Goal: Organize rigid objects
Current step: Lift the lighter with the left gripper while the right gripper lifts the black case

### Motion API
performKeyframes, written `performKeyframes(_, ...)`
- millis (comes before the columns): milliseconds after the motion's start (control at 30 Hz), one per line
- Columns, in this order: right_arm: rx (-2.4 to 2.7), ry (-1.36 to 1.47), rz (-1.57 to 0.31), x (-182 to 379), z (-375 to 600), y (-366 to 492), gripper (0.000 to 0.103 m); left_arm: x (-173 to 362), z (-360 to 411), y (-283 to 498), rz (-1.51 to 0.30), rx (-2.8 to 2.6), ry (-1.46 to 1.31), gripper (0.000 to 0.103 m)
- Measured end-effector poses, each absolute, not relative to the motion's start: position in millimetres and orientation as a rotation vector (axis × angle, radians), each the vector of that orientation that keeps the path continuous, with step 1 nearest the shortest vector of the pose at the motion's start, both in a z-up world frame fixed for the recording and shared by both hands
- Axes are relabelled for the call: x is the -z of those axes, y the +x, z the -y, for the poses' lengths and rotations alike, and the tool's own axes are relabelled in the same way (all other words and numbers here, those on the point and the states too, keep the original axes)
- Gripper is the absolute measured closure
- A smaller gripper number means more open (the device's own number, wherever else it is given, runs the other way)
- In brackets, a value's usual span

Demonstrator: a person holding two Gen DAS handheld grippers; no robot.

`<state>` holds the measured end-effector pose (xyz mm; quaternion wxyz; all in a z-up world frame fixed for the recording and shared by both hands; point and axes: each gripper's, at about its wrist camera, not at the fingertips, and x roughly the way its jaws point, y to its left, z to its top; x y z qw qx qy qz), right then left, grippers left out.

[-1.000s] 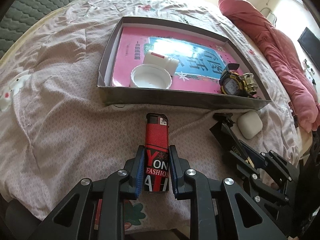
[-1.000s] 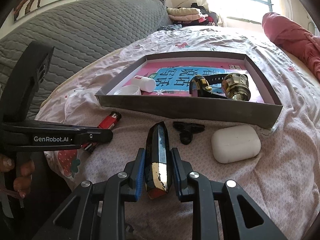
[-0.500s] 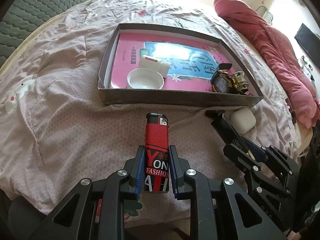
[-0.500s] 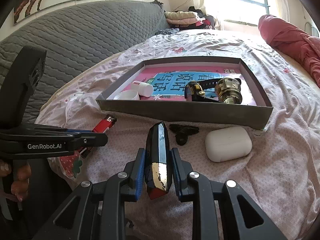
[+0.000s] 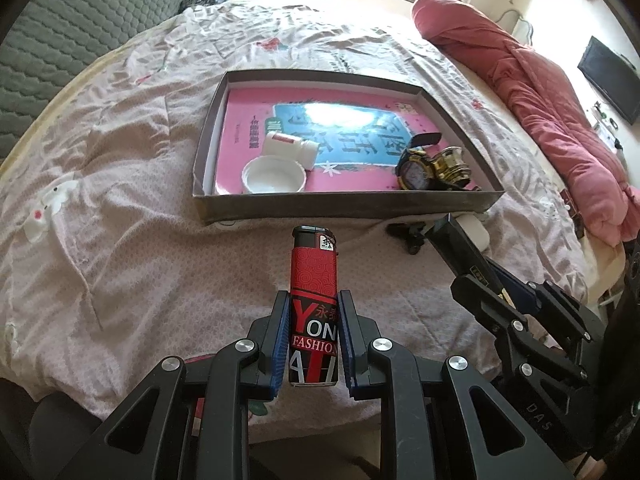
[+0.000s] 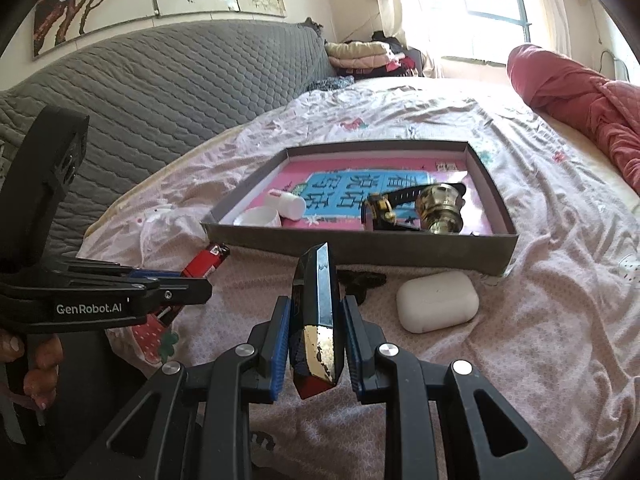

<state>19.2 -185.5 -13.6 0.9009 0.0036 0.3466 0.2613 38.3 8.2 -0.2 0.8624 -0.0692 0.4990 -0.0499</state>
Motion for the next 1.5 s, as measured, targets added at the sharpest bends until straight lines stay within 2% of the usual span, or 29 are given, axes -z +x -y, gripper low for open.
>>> performKeyframes(633,-0.449,0.018,-0.573,-19.2,204.0,8.9,0.078,-39.2,7.1,25.3,-0.923,0.120,-0.105,0.080)
performKeyframes(1500,-0.350,0.092,-0.496,-25.7,238.7,34.9,0.078,-42.3,28.0,54.9,-0.879,0.121,-0.089,0.080)
